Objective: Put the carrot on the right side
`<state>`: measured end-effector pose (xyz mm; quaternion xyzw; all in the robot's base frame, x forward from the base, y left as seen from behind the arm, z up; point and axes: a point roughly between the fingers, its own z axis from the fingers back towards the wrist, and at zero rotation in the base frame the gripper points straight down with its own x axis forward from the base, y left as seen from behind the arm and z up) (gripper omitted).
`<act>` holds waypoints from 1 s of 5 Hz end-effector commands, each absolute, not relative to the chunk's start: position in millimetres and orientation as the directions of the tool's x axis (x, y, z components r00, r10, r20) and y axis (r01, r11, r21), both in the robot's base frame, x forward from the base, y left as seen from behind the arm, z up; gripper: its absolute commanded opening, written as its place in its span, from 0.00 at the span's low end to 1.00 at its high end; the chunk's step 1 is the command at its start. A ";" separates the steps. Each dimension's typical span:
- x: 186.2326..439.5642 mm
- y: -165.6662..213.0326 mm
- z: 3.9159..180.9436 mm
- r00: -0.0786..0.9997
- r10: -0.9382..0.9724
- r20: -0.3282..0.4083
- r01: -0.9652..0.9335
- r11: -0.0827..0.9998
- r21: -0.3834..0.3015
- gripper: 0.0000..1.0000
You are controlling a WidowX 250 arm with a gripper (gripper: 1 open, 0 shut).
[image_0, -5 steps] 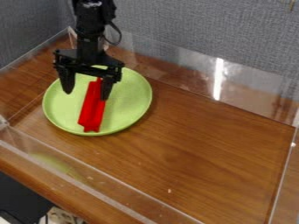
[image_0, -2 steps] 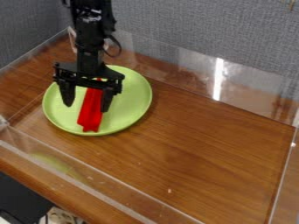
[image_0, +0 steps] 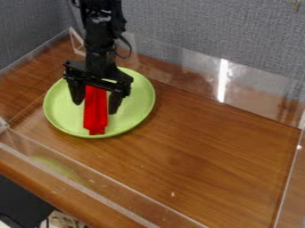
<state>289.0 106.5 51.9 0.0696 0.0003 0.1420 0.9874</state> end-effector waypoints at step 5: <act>283.0 1.3 144.8 0.977 0.102 0.187 -0.107 0.994 0.018 0.00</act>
